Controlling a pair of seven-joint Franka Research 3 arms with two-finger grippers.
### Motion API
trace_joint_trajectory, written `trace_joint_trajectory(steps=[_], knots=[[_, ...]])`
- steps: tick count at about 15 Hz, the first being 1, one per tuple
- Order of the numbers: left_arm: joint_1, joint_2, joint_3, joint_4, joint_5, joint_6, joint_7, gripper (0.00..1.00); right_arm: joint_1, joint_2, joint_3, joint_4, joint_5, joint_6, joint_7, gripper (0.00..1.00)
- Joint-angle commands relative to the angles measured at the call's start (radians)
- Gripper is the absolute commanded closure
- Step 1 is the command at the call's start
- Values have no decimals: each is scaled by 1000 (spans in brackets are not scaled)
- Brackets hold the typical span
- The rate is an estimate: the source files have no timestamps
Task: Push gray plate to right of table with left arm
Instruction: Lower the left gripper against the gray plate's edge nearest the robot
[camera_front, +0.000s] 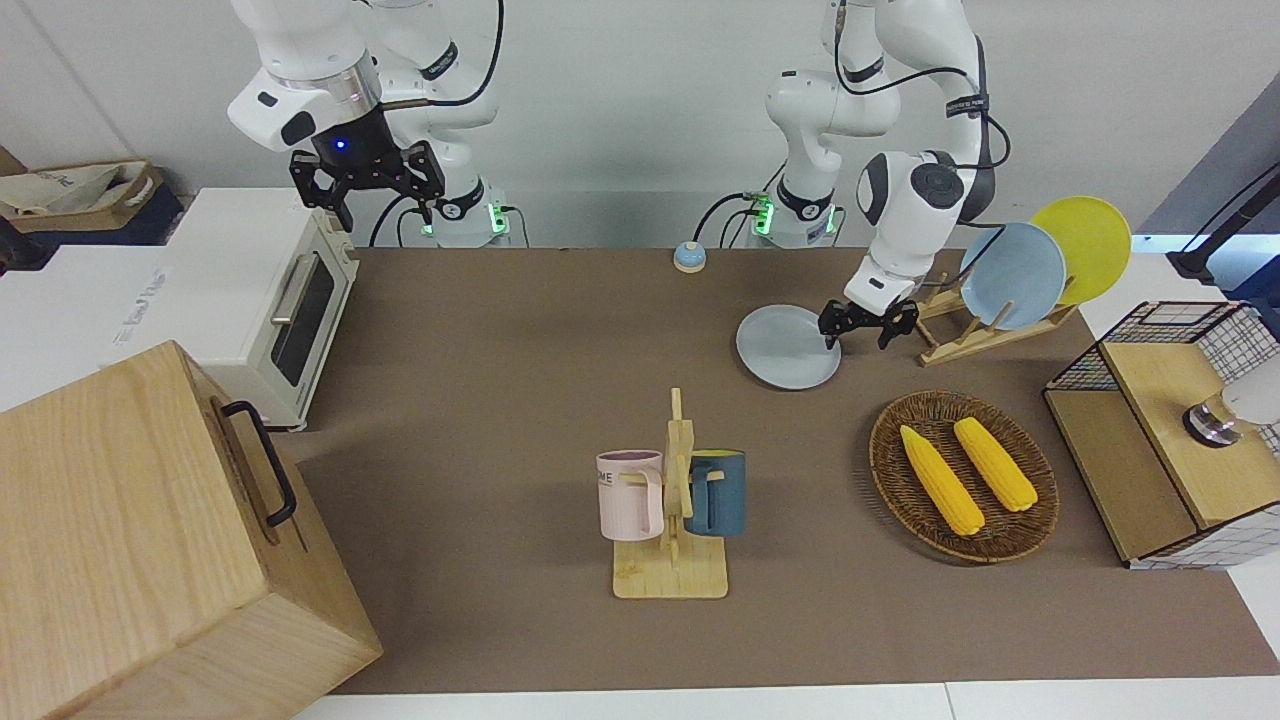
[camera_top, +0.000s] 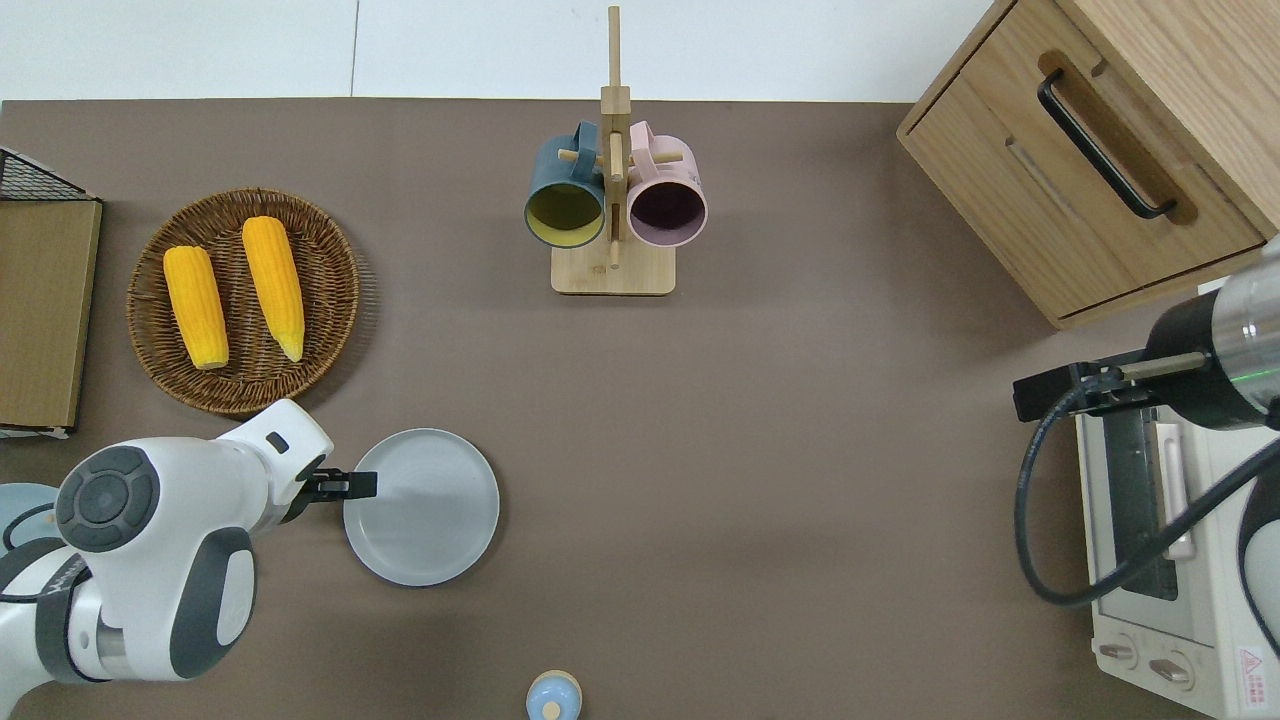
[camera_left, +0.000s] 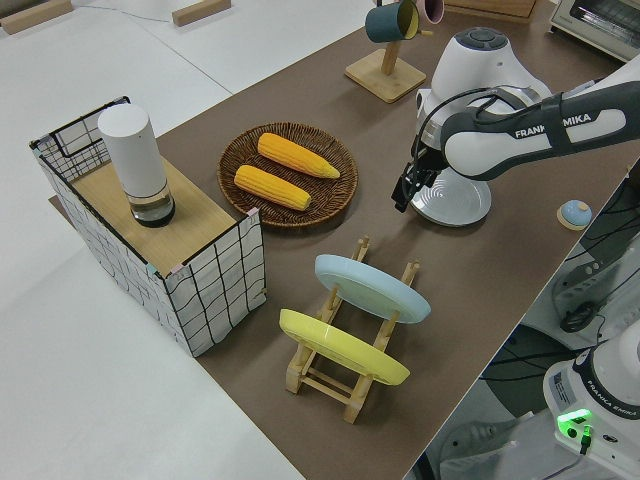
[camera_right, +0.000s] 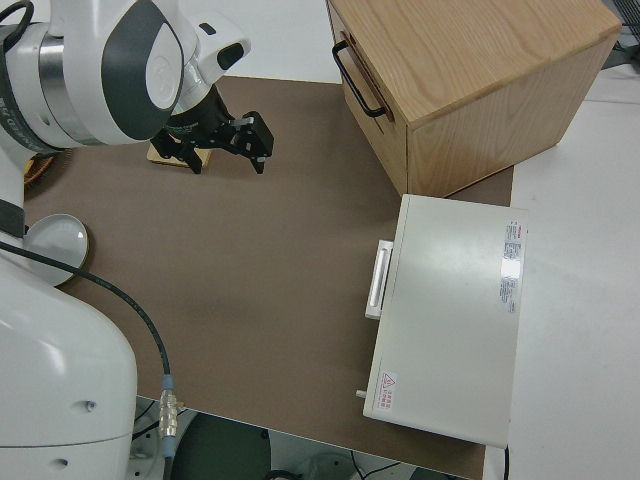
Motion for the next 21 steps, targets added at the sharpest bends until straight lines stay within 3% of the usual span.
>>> trace_joint_trajectory(steps=[1,10,21], knots=[[-14,22,-1,-21,21,53,-34,13,-12,-6,5,1,10,-12,-3,17],[-21,51,-1,-25,21,76,-34,99,-12,-6,5,1,10,-12,-3,17],[-22,53,-1,-30,21,76,-34,529,-12,-6,5,0,10,-12,-3,17]])
